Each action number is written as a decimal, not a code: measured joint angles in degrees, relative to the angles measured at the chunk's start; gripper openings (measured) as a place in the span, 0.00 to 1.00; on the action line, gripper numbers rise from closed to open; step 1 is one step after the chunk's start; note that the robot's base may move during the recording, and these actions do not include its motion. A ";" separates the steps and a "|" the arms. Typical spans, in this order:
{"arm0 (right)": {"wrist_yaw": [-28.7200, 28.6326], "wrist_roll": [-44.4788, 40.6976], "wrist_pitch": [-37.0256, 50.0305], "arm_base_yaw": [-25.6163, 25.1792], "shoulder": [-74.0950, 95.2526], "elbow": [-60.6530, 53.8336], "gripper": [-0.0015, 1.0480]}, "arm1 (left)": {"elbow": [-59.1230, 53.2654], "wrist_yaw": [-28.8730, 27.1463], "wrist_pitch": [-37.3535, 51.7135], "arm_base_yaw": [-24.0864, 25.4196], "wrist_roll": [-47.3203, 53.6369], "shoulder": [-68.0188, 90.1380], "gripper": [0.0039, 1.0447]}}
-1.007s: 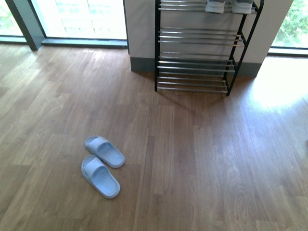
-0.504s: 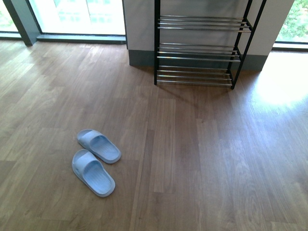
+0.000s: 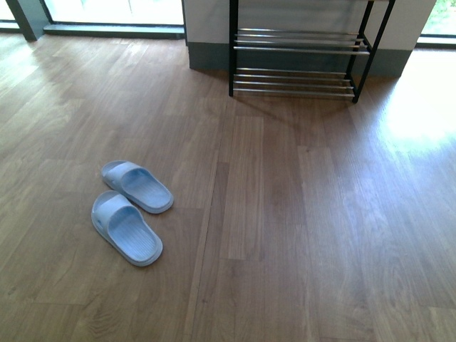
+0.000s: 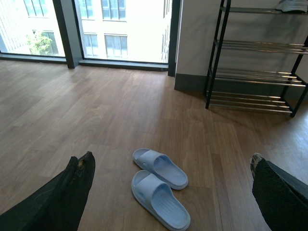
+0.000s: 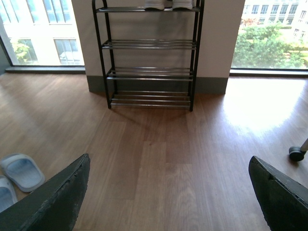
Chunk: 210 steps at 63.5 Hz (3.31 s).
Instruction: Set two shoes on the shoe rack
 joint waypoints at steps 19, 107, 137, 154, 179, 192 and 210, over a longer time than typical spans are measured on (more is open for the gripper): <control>0.00 0.00 0.00 0.00 0.00 0.00 0.91 | 0.00 0.00 0.00 0.00 0.00 0.00 0.91; 0.00 0.00 0.00 0.00 0.04 0.00 0.91 | 0.00 0.11 0.00 0.00 0.00 0.00 0.91; 0.00 0.00 0.00 0.00 0.04 0.00 0.91 | 0.00 0.11 0.00 0.00 0.00 0.00 0.91; 0.20 0.00 0.00 0.00 0.04 0.00 0.91 | 0.00 0.17 0.00 0.00 0.00 0.00 0.91; -8.04 -1.53 -2.45 -1.66 2.14 0.81 0.91 | 0.00 -0.04 0.00 0.00 0.00 0.00 0.91; -12.79 -5.27 11.61 8.31 30.80 3.50 0.91 | 0.00 -0.02 0.00 0.00 -0.02 0.00 0.91; -8.39 -5.92 43.52 20.28 81.94 13.86 0.91 | 0.00 -0.02 0.00 0.00 0.00 0.00 0.91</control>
